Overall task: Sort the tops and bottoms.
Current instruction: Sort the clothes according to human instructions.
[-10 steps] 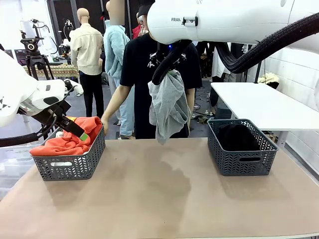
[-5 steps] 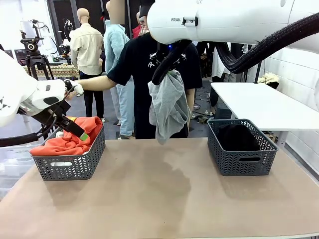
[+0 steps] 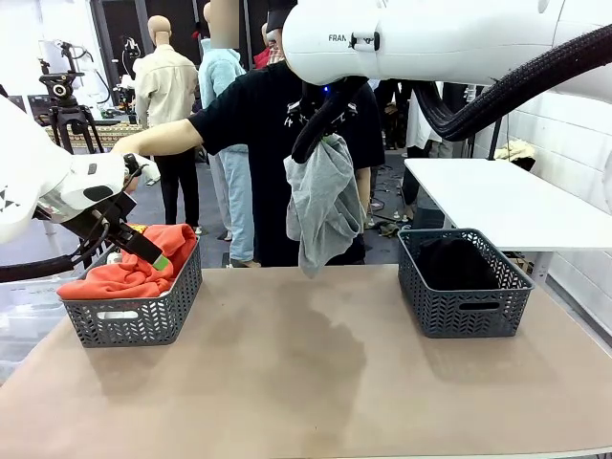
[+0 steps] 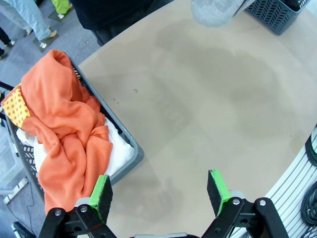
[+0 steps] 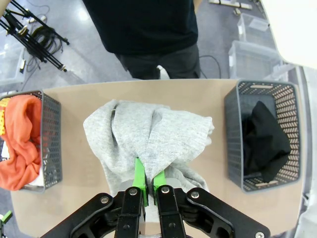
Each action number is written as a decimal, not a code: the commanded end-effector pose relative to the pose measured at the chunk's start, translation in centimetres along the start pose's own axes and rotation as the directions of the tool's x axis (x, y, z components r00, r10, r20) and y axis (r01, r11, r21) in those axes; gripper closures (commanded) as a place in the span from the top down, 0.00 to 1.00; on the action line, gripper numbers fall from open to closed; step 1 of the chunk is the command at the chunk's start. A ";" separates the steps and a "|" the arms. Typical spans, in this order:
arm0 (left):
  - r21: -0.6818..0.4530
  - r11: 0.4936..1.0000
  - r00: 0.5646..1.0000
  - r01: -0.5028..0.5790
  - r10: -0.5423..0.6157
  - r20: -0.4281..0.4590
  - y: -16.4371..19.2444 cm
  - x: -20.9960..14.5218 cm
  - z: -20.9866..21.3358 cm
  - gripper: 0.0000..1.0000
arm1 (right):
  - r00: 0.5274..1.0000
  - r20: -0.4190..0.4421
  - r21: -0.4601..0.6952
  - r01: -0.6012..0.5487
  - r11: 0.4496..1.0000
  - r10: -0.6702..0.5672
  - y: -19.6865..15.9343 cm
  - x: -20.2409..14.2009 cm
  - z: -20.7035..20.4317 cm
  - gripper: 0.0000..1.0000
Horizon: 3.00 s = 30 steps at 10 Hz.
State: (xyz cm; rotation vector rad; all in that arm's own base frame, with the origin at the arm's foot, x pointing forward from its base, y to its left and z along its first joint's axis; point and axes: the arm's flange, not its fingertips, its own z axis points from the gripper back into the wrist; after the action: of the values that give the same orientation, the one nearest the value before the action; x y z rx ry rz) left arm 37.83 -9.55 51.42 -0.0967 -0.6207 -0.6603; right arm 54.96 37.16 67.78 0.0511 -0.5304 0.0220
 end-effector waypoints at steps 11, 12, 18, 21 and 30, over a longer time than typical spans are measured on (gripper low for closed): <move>-0.002 1.000 1.000 -0.012 0.012 -0.003 -0.2 -0.1 0.0 1.00 | 1.000 -0.004 0.016 0.004 1.000 -0.004 -0.1 0.1 0.4 0.00; 0.000 1.000 1.000 0.000 0.000 0.000 0.0 0.0 0.0 1.00 | 1.000 -0.004 0.016 0.004 1.000 -0.004 -0.1 0.1 0.4 0.00; 0.151 0.986 0.996 -0.071 0.063 0.055 7.6 -5.8 11.8 1.00 | 1.000 -0.004 0.016 0.004 1.000 -0.004 -0.1 0.1 0.4 0.00; 0.201 0.974 0.991 -0.102 0.082 0.108 9.1 -7.3 15.5 1.00 | 1.000 -0.004 0.016 0.004 1.000 -0.004 -0.1 0.1 0.4 0.00; 0.188 0.973 0.985 -0.134 0.109 0.133 8.9 -7.1 15.7 1.00 | 0.950 0.223 0.242 -0.271 0.932 0.218 10.3 6.4 2.8 0.00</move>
State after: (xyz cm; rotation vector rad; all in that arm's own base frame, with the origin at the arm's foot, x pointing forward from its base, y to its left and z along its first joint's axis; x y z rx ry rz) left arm 30.81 5.64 61.23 0.0098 -0.7887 -0.4768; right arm 54.53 43.48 71.96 0.2156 -0.7189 0.2445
